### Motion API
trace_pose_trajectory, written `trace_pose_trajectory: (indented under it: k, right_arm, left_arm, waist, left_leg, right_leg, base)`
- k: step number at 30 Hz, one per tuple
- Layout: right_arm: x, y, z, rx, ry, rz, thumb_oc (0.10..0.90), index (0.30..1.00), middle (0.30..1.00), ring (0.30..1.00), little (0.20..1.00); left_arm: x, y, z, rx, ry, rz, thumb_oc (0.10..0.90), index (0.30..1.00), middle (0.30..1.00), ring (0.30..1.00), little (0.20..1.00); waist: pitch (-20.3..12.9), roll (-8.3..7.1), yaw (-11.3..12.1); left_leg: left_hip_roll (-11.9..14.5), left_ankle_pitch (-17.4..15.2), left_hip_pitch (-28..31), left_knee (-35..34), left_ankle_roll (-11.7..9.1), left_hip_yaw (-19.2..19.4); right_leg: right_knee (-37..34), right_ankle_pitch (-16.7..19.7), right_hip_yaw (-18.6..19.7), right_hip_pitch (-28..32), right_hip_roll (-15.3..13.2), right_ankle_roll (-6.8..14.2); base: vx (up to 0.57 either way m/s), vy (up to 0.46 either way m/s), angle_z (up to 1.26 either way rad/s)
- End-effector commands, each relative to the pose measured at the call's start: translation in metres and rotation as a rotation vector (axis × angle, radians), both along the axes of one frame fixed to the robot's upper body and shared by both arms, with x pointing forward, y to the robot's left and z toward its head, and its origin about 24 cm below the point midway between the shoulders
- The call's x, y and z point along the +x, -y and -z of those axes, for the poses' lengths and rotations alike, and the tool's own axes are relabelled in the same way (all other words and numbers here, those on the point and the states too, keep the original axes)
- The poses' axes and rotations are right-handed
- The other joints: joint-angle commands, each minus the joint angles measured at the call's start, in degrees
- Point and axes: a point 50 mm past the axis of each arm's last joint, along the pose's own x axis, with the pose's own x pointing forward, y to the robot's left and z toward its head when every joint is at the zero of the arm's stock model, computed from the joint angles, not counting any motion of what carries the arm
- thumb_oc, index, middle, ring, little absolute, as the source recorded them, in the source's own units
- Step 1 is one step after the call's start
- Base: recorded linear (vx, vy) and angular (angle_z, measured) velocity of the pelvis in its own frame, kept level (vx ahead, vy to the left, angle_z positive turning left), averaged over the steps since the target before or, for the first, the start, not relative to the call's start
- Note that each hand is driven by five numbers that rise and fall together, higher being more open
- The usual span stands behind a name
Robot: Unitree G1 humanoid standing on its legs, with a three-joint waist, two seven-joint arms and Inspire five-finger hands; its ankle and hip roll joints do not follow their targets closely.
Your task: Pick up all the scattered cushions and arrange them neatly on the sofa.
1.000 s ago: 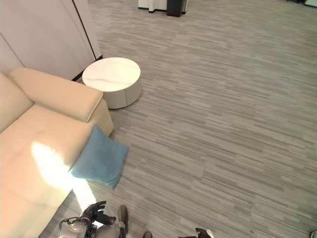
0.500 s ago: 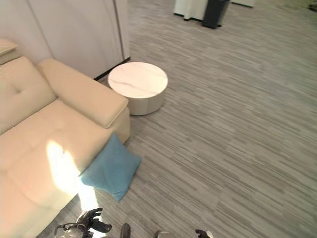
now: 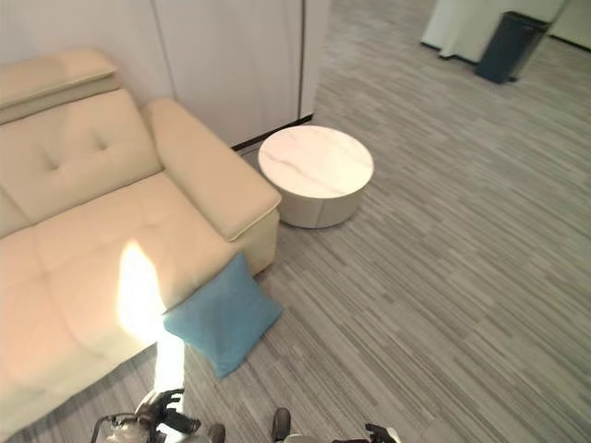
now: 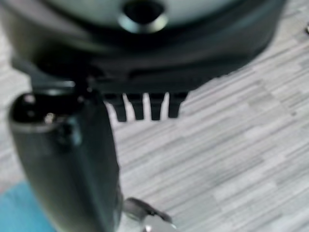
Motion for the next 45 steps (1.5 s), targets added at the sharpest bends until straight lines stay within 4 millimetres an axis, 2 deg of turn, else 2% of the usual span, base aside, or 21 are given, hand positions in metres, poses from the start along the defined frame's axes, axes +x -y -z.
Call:
trace_pose_trajectory:
  k: [1,3,6,7,11,14,15,16,19,22,23,24,25,26,28,33,38,41,43,44,45]
  right_arm:
    - [-0.006,0.018,-0.005,-0.05,0.01,0.025,0.8,0.9,0.9,0.9,0.9]
    - [-0.007,0.019,-0.005,-0.054,0.011,0.032,0.8,0.9,0.9,0.9,0.9]
    - [-0.013,0.024,-0.005,-0.072,-0.008,0.052,0.8,0.9,0.9,0.9,0.9]
    - [-0.015,0.024,-0.005,-0.072,-0.015,0.054,0.8,0.9,0.9,0.9,0.9]
    - [-0.017,0.022,-0.004,-0.074,-0.033,0.03,0.8,0.9,0.9,0.9,0.9]
    - [-0.013,0.02,-0.004,-0.072,-0.025,0.005,0.8,0.9,0.9,0.9,0.9]
    - [-0.013,0.02,-0.004,-0.072,-0.024,0.005,0.8,0.9,0.9,0.9,0.9]
    - [-0.006,0.021,-0.006,-0.074,-0.004,-0.003,0.8,0.9,0.9,0.9,0.9]
    - [-0.001,0.021,-0.007,-0.07,0.021,-0.005,0.8,0.9,0.9,0.9,0.9]
    - [0.003,0.021,-0.008,-0.069,0.035,-0.005,0.8,0.9,0.9,0.9,0.9]
    - [0.007,0.021,-0.009,-0.068,0.044,-0.006,0.8,0.9,0.9,0.9,0.9]
    - [0.007,0.02,-0.009,-0.065,0.041,-0.008,0.8,0.9,0.9,0.9,0.9]
    - [0.007,0.02,-0.009,-0.066,0.041,-0.008,0.8,0.9,0.9,0.9,0.9]
    - [0.007,0.02,-0.009,-0.064,0.038,-0.009,0.8,0.9,0.9,0.9,0.9]
    - [0.007,0.019,-0.009,-0.063,0.037,-0.013,0.8,0.9,0.9,0.9,0.9]
    - [0.006,0.018,-0.008,-0.061,0.029,-0.032,0.8,0.9,0.9,0.9,0.9]
    - [0.008,0.019,-0.009,-0.056,0.054,-0.024,0.8,0.9,0.9,0.9,0.9]
    - [0.014,0.021,-0.012,-0.064,0.075,-0.027,0.8,0.9,0.9,0.9,0.9]
    - [0.014,0.023,-0.012,-0.067,0.071,-0.031,0.8,0.9,0.9,0.9,0.9]
    - [0.01,0.023,-0.011,-0.066,0.056,-0.028,0.8,0.9,0.9,0.9,0.9]
    - [0.008,0.023,-0.011,-0.063,0.049,-0.027,0.8,0.9,0.9,0.9,0.9]
  left_arm:
    - [-0.006,0.008,0.002,-0.032,0.012,-0.002,0.8,0.9,0.9,0.9,0.9]
    - [-0.007,0.008,0.003,-0.03,0.005,0.0,0.8,0.9,0.9,0.9,0.9]
    - [-0.01,0.006,0.003,-0.027,-0.001,-0.005,0.8,0.9,0.9,0.9,0.9]
    - [-0.011,0.005,0.004,-0.023,-0.004,-0.012,0.8,0.9,0.9,0.9,0.9]
    - [-0.018,-0.001,0.005,-0.013,-0.02,-0.045,0.8,0.9,0.9,0.9,0.9]
    - [-0.019,-0.008,0.004,-0.006,-0.016,-0.087,0.8,0.9,0.9,0.9,0.9]
    - [-0.019,-0.008,0.004,-0.006,-0.016,-0.087,0.8,0.9,0.9,0.9,0.9]
    - [-0.016,-0.011,0.002,0.0,-0.006,-0.083,0.8,0.9,0.9,0.9,0.9]
    - [-0.014,-0.013,0.001,0.007,0.003,-0.07,0.8,0.9,0.9,0.9,0.9]
    - [-0.012,-0.014,0.0,0.011,0.012,-0.074,0.8,0.9,0.9,0.9,0.9]
    - [-0.011,-0.015,0.0,0.015,0.013,-0.073,0.8,0.9,0.9,0.9,0.9]
    - [-0.012,-0.014,0.0,0.018,0.009,-0.067,0.8,0.9,0.9,0.9,0.9]
    - [-0.012,-0.014,0.001,0.018,0.009,-0.067,0.8,0.9,0.9,0.9,0.9]
    - [-0.011,-0.013,0.0,0.021,0.012,-0.059,0.8,0.9,0.9,0.9,0.9]
    - [-0.011,-0.013,0.001,0.027,0.013,-0.054,0.8,0.9,0.9,0.9,0.9]
    - [-0.016,-0.017,0.002,0.043,-0.004,-0.057,0.8,0.9,0.9,0.9,0.9]
    - [-0.017,-0.017,0.002,0.035,-0.006,-0.062,0.8,0.9,0.9,0.9,0.9]
    - [-0.009,-0.012,0.0,0.023,0.015,-0.054,0.8,0.9,0.9,0.9,0.9]
    - [-0.008,-0.009,0.0,0.012,0.017,-0.051,0.8,0.9,0.9,0.9,0.9]
    - [-0.012,-0.008,0.002,0.009,0.001,-0.045,0.8,0.9,0.9,0.9,0.9]
    - [-0.016,-0.008,0.003,0.007,-0.013,-0.042,0.8,0.9,0.9,0.9,0.9]
  waist:
    - [-0.4,-1.3,1.6]
    - [-0.5,-1.37,1.5]
    - [-1.2,-0.36,1.5]
    - [-1.3,-0.45,1.5]
    - [-1.9,-0.86,2.2]
    - [-2.3,-0.9,3.5]
    - [-2.5,-0.87,3.4]
    - [-1.8,-0.23,3.2]
    - [-1.4,0.28,2.5]
    - [-1.4,0.88,2.6]
    - [-1.5,0.55,2.2]
    - [-1.5,0.3,1.7]
    - [-1.3,0.39,1.7]
    - [-1.3,0.04,0.9]
    - [-0.9,-0.18,0.4]
    - [-1.5,-0.94,0.5]
    - [-2.1,-0.4,0.4]
    - [-0.5,-0.31,0.4]
    - [0.1,-0.48,0.0]
    - [-0.1,-0.75,-0.5]
    - [-0.3,-0.74,-0.5]
  left_leg:
    - [2.8,-2.9,-2.1,3.2,5.7,10.7]
    - [2.8,-3.4,-2.2,0.1,6.0,12.0]
    - [3.7,0.5,-3.5,-9.8,5.3,18.6]
    - [3.7,0.8,-3.0,-10.2,5.2,19.0]
    - [1.9,0.0,-2.3,-11.1,5.9,15.6]
    - [0.6,-2.0,1.9,-14.1,7.8,15.3]
    - [0.6,-1.8,1.6,-14.1,7.8,15.3]
    - [0.8,-2.3,3.2,-14.8,8.7,14.4]
    - [0.5,-2.8,4.8,-15.5,9.0,12.6]
    - [1.2,-3.6,6.4,-16.3,8.4,10.9]
    - [1.2,-4.0,7.2,-16.7,8.0,9.7]
    - [0.8,-4.3,7.9,-16.9,7.8,8.6]
    - [0.9,-4.4,8.2,-16.9,7.8,8.6]
    - [0.5,-5.0,9.1,-16.8,7.3,6.7]
    - [0.6,-5.7,9.7,-16.4,6.9,4.9]
    - [1.4,-6.2,10.6,-16.2,5.8,2.9]
    - [5.8,-4.0,8.6,-15.7,2.7,-0.1]
    - [7.7,0.1,3.3,-9.9,1.3,1.7]
    - [8.0,-0.6,1.9,-8.0,2.1,5.1]
    - [7.5,-1.7,1.3,-6.3,3.1,9.2]
    - [5.9,-2.7,1.4,-6.5,3.6,9.6]
  right_leg:
    - [2.3,-4.7,-0.6,1.2,-1.3,5.1]
    - [1.8,-5.0,-1.4,1.8,-1.4,5.3]
    - [0.2,-6.3,-3.9,3.8,0.4,5.5]
    - [0.1,-6.6,-4.1,4.2,0.5,5.6]
    - [2.4,-7.8,-4.2,4.7,-0.1,5.9]
    - [12.1,-7.7,-5.8,2.3,-2.6,8.4]
    - [12.0,-7.6,-5.8,2.0,-2.6,8.4]
    - [20.4,-5.8,-6.0,-1.8,-3.9,10.0]
    - [24.4,-5.1,-4.4,-4.9,-4.1,10.1]
    - [19.5,-5.6,-4.9,-5.9,-6.4,9.4]
    - [14.6,-3.9,-3.6,-6.9,-7.9,9.6]
    - [11.6,-2.9,-1.7,-7.3,-7.9,10.0]
    - [11.4,-2.9,-1.8,-7.0,-7.8,10.0]
    - [7.8,-0.7,2.5,-8.4,-7.9,11.3]
    - [6.4,0.9,5.1,-9.4,-8.2,12.0]
    - [6.4,1.0,3.9,-7.9,-8.7,12.1]
    - [6.6,-2.7,2.2,-5.3,-5.4,9.6]
    - [5.2,-4.0,-0.1,-3.2,-4.5,7.8]
    - [4.4,-4.3,-1.4,-2.3,-4.0,6.9]
    - [3.6,-4.3,-2.3,-1.9,-3.8,6.4]
    - [3.3,-4.2,-2.4,-1.8,-3.5,6.3]
  base:
    - [0.17,-0.031,0.35]
    - [0.14,-0.007,0.37]
    - [0.2,0.029,0.54]
    - [0.26,0.091,0.62]
    - [0.21,0.099,0.11]
    - [0.19,0.116,-0.07]
    - [0.12,0.102,0.08]
    - [0.07,0.063,0.15]
    - [0.16,0.034,0.36]
    - [0.2,-0.095,0.64]
    - [0.27,-0.171,0.65]
    - [0.21,-0.121,0.55]
    - [0.22,-0.134,0.55]
    - [0.2,-0.166,0.55]
    - [0.21,-0.22,0.61]
    - [0.09,-0.201,0.51]
    - [0.06,-0.316,0.32]
    - [-0.09,-0.26,0.79]
    - [-0.09,-0.234,1.19]
    - [-0.05,-0.199,0.94]
    - [-0.02,-0.12,0.5]
